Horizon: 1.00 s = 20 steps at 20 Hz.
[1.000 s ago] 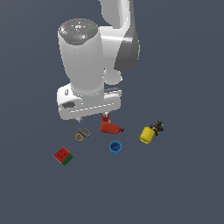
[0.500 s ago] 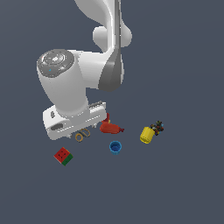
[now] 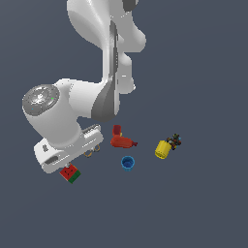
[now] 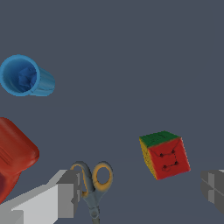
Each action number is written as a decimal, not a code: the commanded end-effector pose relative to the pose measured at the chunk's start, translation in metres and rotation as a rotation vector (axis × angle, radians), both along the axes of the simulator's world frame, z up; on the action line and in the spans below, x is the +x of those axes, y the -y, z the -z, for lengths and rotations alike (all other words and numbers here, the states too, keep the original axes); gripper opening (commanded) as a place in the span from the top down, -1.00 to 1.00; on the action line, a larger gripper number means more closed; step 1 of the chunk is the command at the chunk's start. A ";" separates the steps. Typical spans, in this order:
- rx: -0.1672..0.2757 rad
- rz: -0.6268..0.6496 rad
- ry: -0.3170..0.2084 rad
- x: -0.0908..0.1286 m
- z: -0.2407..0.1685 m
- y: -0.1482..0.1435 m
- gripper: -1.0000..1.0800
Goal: Pick up a designated object from a clutter of objects.
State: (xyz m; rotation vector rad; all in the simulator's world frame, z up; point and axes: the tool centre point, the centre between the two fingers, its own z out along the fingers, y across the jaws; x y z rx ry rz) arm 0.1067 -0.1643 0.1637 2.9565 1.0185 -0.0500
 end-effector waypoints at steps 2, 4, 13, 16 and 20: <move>0.007 -0.067 0.004 0.007 0.018 0.017 -0.92; 0.011 -0.104 0.007 0.010 0.029 0.027 -0.92; 0.023 -0.226 0.017 0.017 0.066 0.061 -0.92; 0.025 -0.250 0.020 0.018 0.073 0.068 -0.92; 0.027 -0.268 0.022 0.018 0.079 0.073 -0.92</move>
